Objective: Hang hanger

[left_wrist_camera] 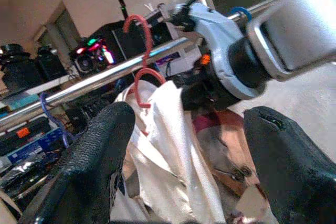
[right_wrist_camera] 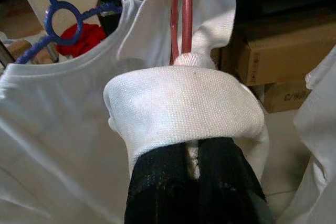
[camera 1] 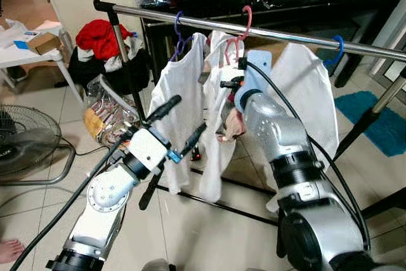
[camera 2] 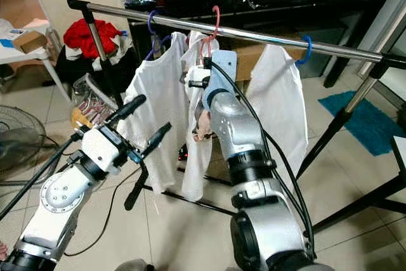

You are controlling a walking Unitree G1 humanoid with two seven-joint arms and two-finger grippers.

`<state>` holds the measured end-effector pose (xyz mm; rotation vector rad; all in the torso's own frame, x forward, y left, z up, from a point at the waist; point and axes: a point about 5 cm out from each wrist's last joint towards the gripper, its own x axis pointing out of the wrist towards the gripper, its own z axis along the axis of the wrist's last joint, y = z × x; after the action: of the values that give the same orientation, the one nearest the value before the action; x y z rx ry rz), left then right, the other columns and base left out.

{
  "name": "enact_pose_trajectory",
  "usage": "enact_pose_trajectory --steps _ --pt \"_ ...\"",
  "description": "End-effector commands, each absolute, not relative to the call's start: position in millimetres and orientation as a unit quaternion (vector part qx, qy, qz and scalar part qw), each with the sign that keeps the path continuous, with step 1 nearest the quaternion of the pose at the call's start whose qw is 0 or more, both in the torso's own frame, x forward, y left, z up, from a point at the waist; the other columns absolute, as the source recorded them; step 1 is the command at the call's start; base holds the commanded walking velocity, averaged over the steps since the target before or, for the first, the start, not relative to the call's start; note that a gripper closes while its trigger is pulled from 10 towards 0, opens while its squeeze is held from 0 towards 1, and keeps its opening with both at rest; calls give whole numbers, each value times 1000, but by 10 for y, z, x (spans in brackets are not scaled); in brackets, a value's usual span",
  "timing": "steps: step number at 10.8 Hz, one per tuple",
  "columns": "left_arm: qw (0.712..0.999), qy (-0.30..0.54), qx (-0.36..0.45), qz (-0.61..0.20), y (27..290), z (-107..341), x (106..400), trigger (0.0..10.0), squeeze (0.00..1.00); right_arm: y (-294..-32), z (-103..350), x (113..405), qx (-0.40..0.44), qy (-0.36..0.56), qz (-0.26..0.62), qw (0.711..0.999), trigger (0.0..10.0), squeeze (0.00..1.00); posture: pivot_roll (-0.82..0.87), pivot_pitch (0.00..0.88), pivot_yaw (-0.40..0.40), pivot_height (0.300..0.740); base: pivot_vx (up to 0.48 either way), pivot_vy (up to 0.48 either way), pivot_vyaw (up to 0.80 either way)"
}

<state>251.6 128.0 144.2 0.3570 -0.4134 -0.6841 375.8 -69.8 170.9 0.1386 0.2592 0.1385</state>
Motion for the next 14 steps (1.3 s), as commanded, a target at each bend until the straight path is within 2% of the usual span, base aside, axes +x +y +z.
enact_pose_trajectory --steps 1,4,10,14 --pt "897 -201 184 -347 1236 1469 2491 10000 0 -682 1848 3804 64 104 62 991 10000 0 50 0 -15 740 0 0 0" --pt "887 -197 202 -366 1212 1493 2442 10000 0 -644 1829 3874 46 113 30 992 10000 0 66 0 -32 740 0 0 0" --pt "895 -184 181 -364 1057 1479 2192 10000 0 -972 1881 4012 25 116 -55 991 10000 0 92 93 -107 740 0 0 0" --pt "897 -190 190 -352 1116 1541 2197 10000 0 -1039 1811 4010 6 131 -78 988 10000 0 86 100 -101 740 0 0 0"
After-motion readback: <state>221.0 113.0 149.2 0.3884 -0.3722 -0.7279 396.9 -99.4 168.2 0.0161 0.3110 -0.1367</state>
